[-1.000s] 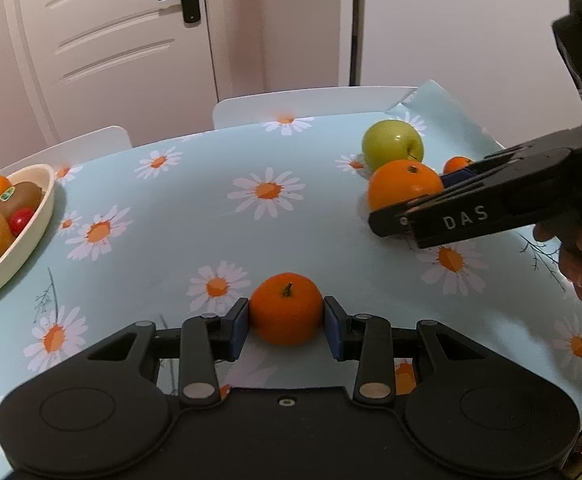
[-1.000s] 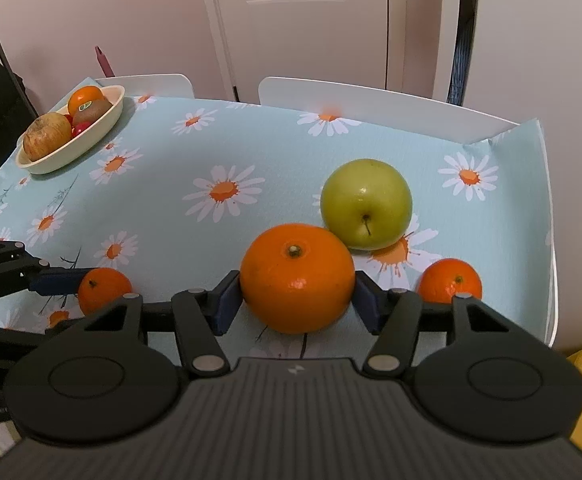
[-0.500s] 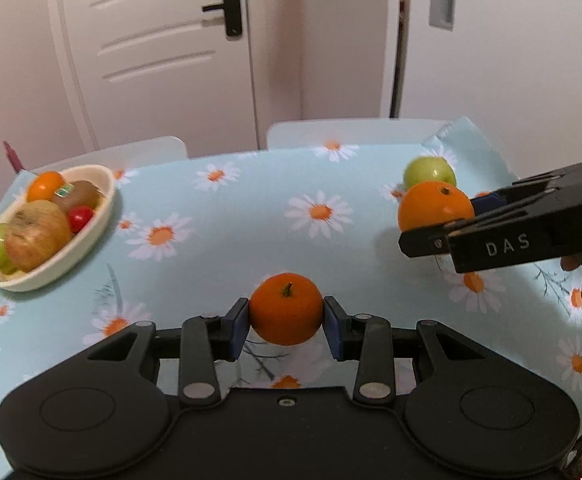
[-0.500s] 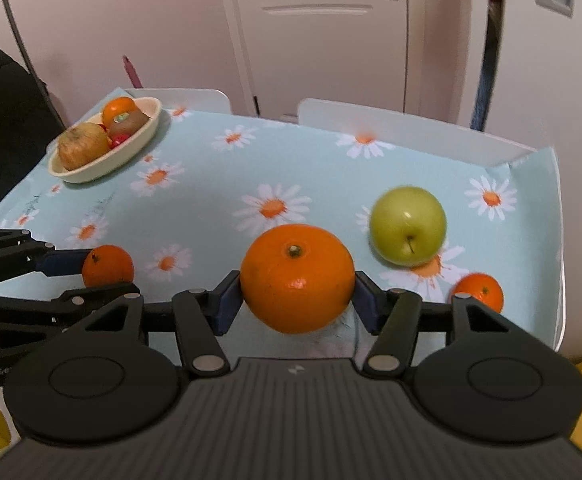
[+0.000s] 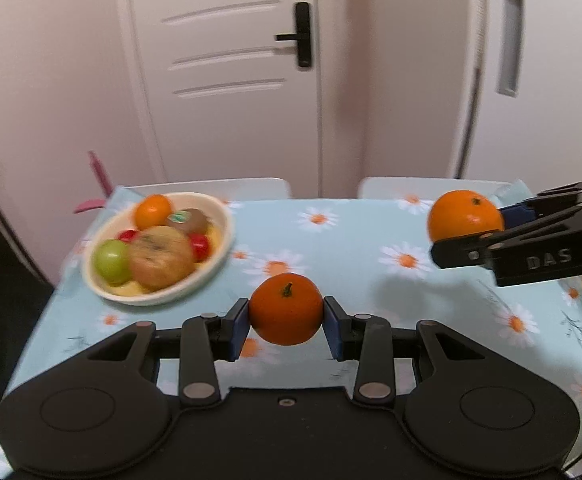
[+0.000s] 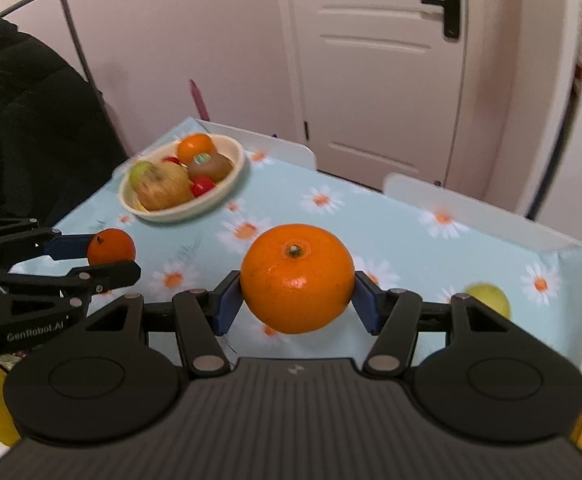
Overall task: Organize fruits
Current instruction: 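Carry the mandarin and large orange to the cream bowl and lower them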
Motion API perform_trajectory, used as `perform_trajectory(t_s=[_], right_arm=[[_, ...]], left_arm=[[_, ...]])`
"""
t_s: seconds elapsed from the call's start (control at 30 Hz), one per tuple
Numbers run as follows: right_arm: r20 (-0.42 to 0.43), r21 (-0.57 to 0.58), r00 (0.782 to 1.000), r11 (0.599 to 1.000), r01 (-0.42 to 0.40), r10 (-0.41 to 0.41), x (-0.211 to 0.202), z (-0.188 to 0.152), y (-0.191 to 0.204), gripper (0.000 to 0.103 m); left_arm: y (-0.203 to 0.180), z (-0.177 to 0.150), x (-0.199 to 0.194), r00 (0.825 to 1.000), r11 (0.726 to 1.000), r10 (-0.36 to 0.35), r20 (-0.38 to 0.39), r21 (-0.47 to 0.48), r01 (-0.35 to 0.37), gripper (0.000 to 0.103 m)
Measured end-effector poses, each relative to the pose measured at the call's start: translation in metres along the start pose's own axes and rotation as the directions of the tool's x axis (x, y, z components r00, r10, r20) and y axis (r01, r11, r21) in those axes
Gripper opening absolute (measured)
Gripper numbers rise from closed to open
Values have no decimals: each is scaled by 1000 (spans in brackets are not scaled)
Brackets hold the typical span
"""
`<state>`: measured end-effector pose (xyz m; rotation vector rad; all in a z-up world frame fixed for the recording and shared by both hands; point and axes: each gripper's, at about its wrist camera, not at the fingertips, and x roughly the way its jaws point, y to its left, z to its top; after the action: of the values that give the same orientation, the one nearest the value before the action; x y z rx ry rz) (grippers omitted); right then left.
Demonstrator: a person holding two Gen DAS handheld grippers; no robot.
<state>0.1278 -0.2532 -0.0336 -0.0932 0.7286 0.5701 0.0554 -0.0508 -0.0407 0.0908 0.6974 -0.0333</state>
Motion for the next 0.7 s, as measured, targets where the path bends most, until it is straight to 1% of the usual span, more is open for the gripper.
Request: perform_trajectory(t_s=[0.13, 0.37, 0.53, 0.7], right_arm=[[6, -10, 1000, 1000, -6, 6, 7, 19, 22, 74], [17, 27, 1000, 1000, -6, 5, 31, 57, 63, 74], [27, 51, 1000, 999, 7, -8, 56, 84, 89, 74], [27, 78, 999, 996, 31, -33, 89, 109, 108, 74]], left_arm=[[37, 8, -5, 1000, 999, 28, 3, -20, -28, 43], [99, 28, 1, 999, 999, 40, 15, -19, -39, 43], [143, 45, 18, 999, 999, 35, 25, -3, -35, 43], [184, 60, 46, 999, 1000, 23, 22, 6, -23, 43]])
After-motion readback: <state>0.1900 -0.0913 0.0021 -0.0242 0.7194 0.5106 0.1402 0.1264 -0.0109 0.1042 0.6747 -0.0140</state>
